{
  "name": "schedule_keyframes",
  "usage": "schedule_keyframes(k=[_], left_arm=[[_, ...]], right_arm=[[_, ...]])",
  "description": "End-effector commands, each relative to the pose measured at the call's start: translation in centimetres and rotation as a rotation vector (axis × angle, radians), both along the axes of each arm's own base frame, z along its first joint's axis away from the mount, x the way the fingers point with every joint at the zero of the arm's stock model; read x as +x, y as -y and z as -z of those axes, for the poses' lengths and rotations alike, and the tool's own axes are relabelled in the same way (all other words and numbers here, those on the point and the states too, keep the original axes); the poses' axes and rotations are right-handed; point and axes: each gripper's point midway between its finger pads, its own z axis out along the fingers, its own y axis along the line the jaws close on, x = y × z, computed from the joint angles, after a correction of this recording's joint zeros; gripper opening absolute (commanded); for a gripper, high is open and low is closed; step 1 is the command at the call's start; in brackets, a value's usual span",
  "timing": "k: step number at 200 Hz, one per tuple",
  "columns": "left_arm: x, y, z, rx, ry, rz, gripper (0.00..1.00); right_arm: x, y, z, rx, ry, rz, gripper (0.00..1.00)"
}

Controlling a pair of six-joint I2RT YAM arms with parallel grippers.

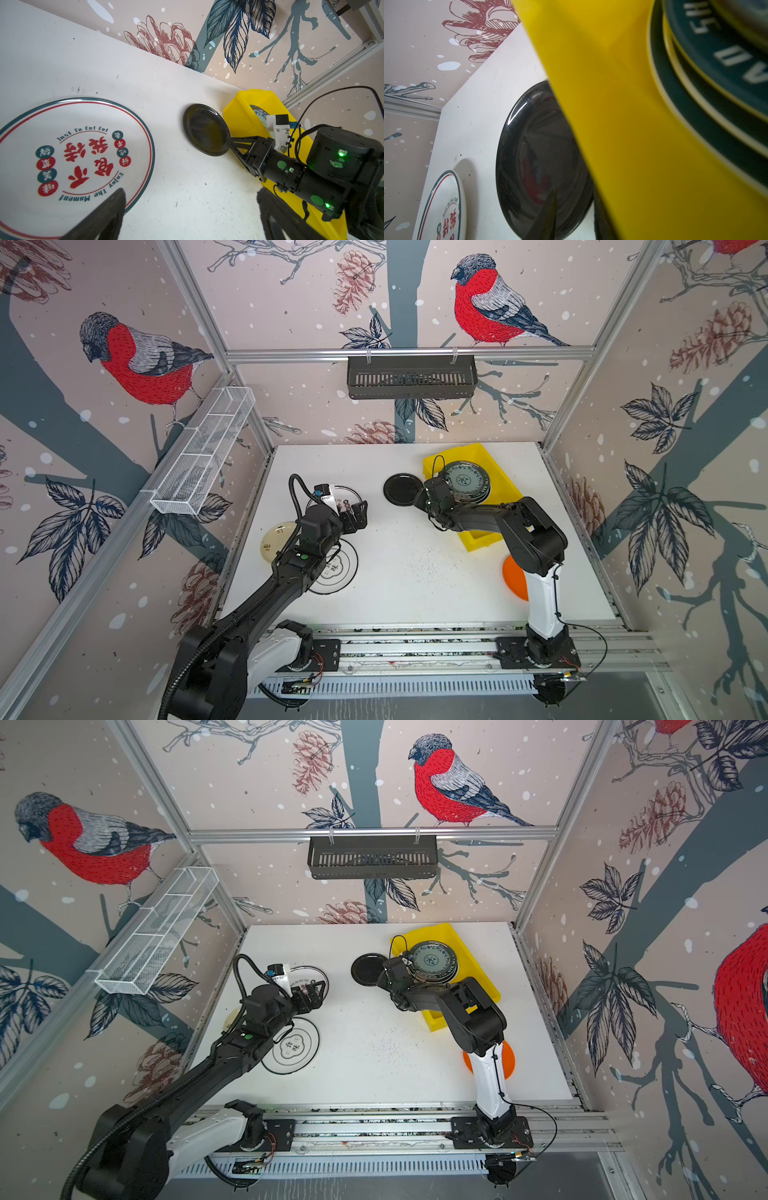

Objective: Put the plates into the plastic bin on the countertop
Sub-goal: 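Move the right gripper to the black plate's rim beside the bin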

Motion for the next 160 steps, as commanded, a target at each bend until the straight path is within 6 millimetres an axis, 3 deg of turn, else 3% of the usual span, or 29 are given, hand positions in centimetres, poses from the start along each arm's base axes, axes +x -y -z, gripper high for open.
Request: schedule_keyframes(k=[1, 60, 160], left_arm=[[0.2, -0.2, -1.2, 0.000, 0.046, -0.012, 0.98], [0.2, -0.2, -1.1, 0.000, 0.043, -0.012, 0.98], [0.2, 0.1, -0.9, -0.009, 0.037, 0.003, 0.98]], right_arm=[[-0.1, 0.3, 1.0, -0.039, -0.035, 0.006, 0.32], [0.2, 0.5, 2.9, -0.117, -0.117, 0.016, 0.31], [0.8, 0.1, 3.1, -0.178, -0.121, -0.012, 0.39]])
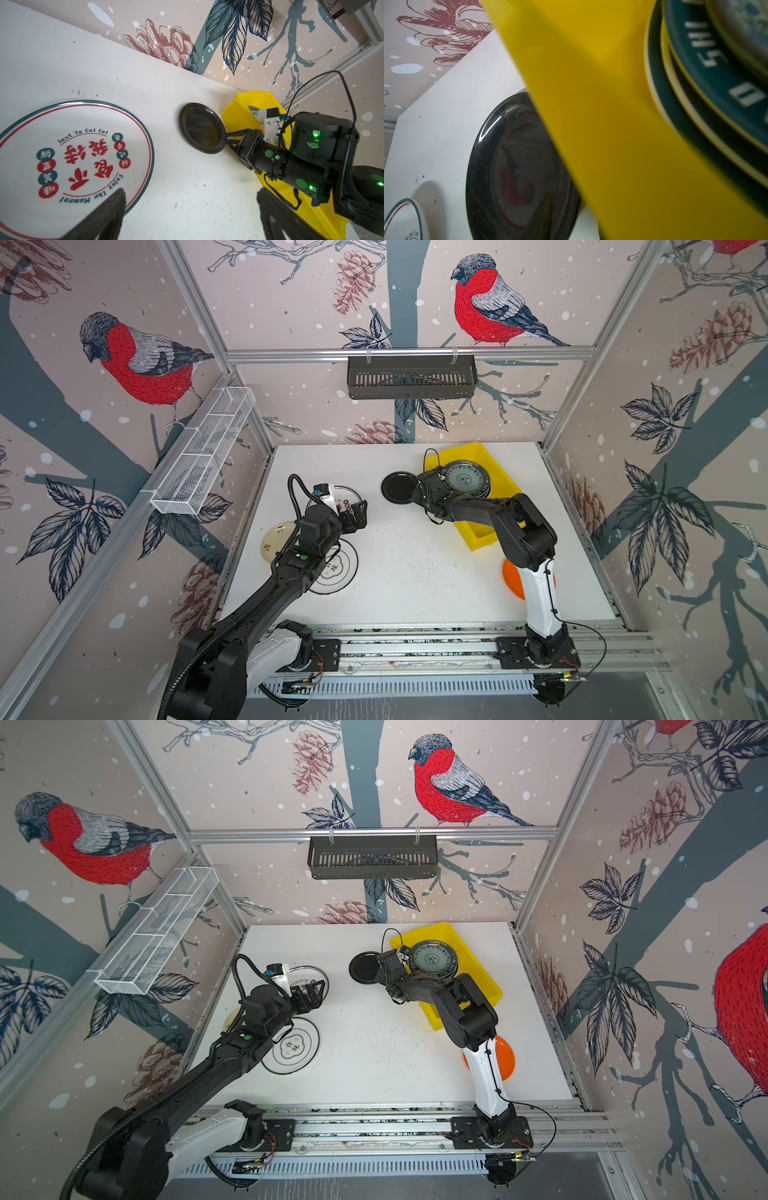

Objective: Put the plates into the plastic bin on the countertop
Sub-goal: 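Move the right gripper to the black plate's rim beside the bin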

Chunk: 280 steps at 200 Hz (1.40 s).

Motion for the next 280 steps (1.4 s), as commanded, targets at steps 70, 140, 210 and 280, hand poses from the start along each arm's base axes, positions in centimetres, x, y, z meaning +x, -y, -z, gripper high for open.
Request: schedule_keyframes(k=[70, 140, 210, 280], left_arm=[[0.2, 0.0, -0.8, 0.000, 0.031, -0.003, 0.98], [0.3, -0.1, -0.7, 0.004, 0.028, -0.004, 0.98], [0.2, 0.0, -0.9, 0.002, 0.036, 0.002, 0.98], [0.0, -0.1, -1.3, 0.001, 0.046, -0.001, 0.98]], right_arm=[[0.0, -0.6, 2.9, -0.088, -0.091, -0.073, 0.38], [-0.2, -0.8, 4.7, -0.180, -0.142, -0.107, 0.34], [-0.4, -0.7, 7.1, -0.302, -0.230, -0.149, 0.32], [-0.3, -0.7, 7.7, -0.342, -0.231, -0.163, 0.18]])
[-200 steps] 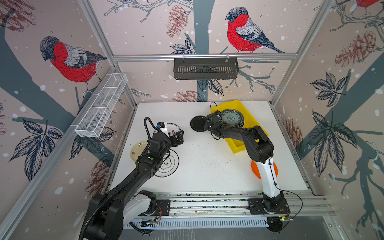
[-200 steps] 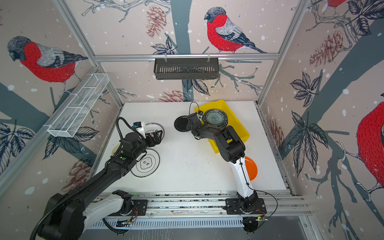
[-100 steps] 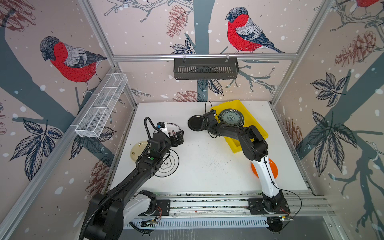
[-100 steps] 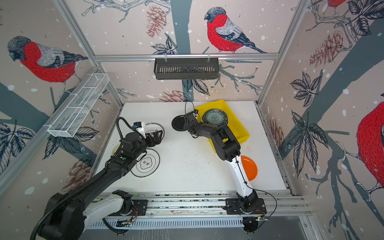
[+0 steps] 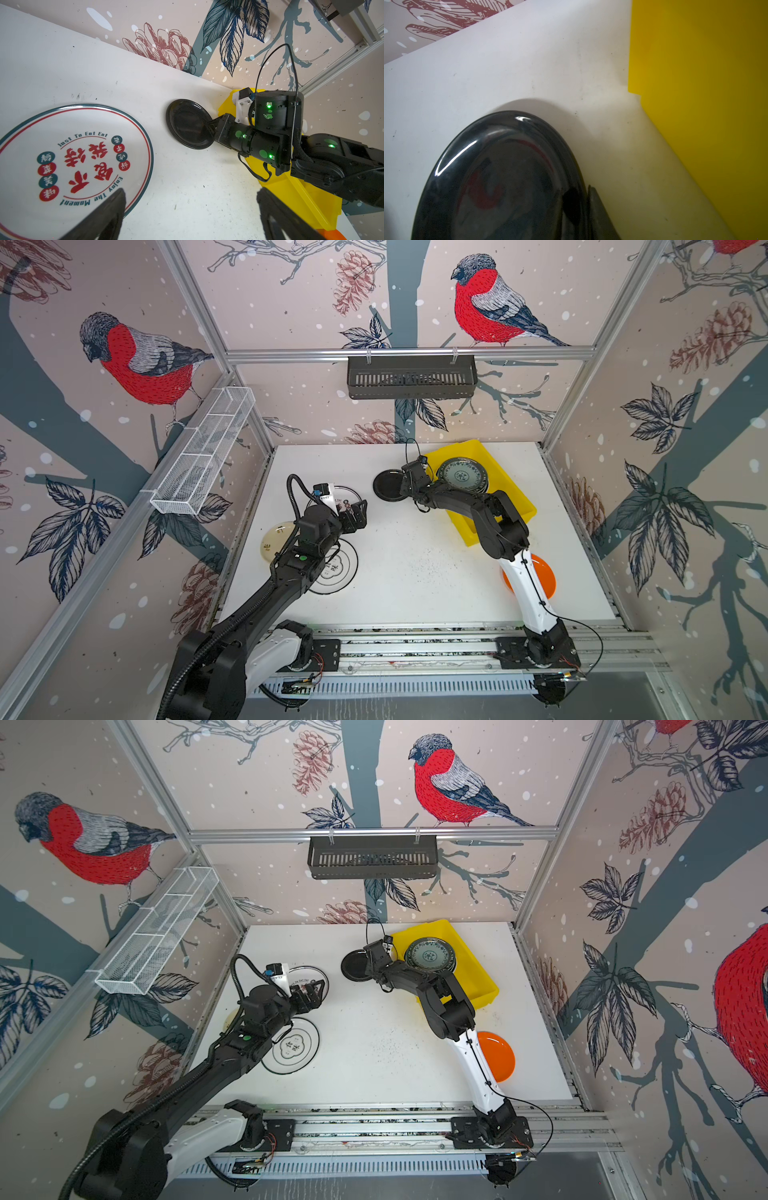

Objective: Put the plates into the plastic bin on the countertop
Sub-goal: 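Move the right gripper to the black plate's rim beside the bin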

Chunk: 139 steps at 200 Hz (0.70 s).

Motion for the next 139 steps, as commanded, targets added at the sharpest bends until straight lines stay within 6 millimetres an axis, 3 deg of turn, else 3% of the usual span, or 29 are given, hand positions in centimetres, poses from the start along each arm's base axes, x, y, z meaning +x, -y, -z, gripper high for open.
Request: schedule_keyframes(k=[1, 38, 53, 116, 139], left_arm=[[0.2, -0.1, -0.7, -0.007, 0.026, -0.009, 0.98], [0.1, -0.1, -0.7, -0.007, 0.024, -0.008, 0.98], [0.2, -0.2, -0.7, -0.005, 0.025, -0.011, 0.98], [0.2, -0.2, -0.7, -0.004, 0.026, -0.013, 0.98], [0.2, -0.2, -0.6, -0.003, 0.025, -0.014, 0.98]], right_arm=[[-4.6, 2.5, 5.8, -0.164, -0.240, -0.043, 0.18], [-4.4, 2.7, 6.9, -0.204, -0.272, -0.051, 0.05], [-4.5, 2.8, 6.9, -0.208, -0.272, -0.048, 0.04], [-5.2, 3.5, 4.3, -0.218, -0.219, -0.043, 0.01], [-5.8, 3.7, 2.4, -0.206, -0.189, -0.041, 0.01]])
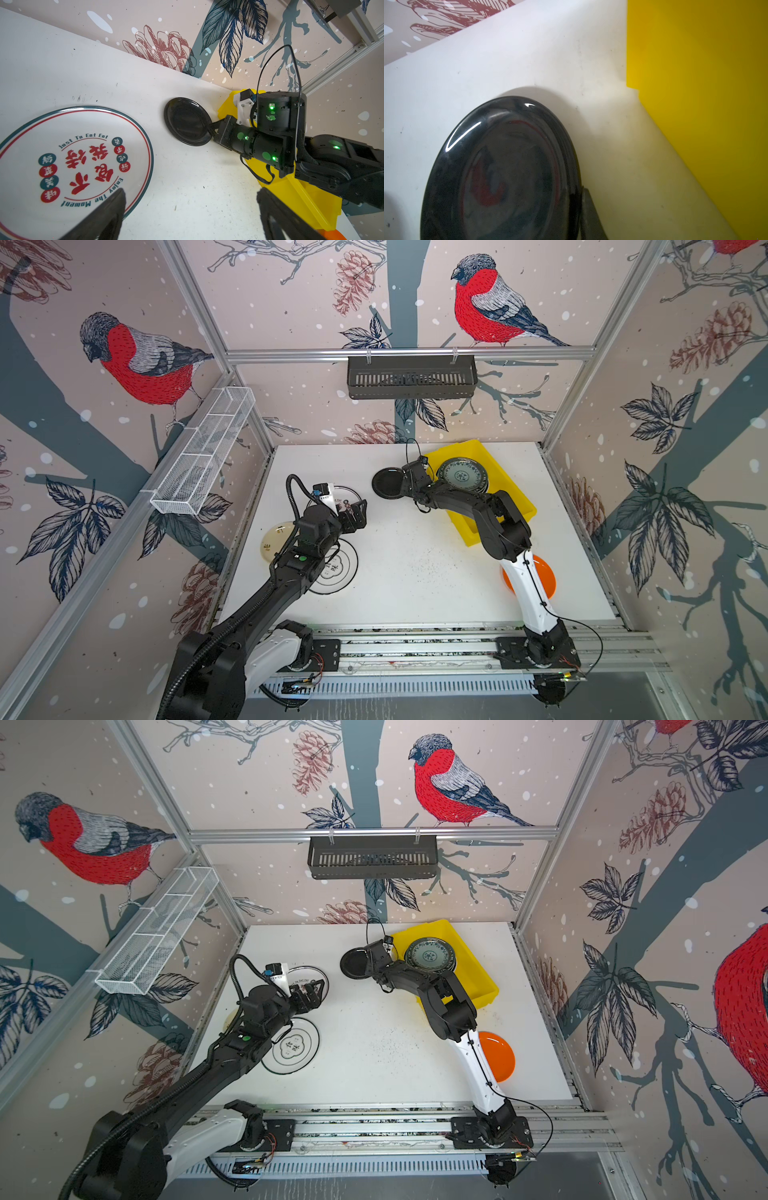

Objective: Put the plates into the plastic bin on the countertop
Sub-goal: 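Move the right gripper to the black plate's rim beside the bin, then close the right gripper on the black plate's rim and adjust the grip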

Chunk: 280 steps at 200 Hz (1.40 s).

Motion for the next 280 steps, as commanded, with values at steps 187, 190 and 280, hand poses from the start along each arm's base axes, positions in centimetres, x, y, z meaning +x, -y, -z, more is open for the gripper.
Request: schedule_keyframes(k=[187, 190, 280], left_arm=[[0.2, 0.1, -0.4, -0.014, 0.017, 0.001, 0.98], [0.2, 0.1, -0.4, -0.014, 0.016, 0.001, 0.98], [0.0, 0.2, -0.5, -0.017, 0.019, 0.006, 0.98]], right_arm=[[-7.4, 3.2, -2.4, 0.193, -0.139, -0.061, 0.29], [-7.5, 3.2, -2.5, 0.209, -0.136, -0.062, 0.30], [-8.5, 2.0, -3.1, 0.496, -0.122, -0.083, 0.43]])
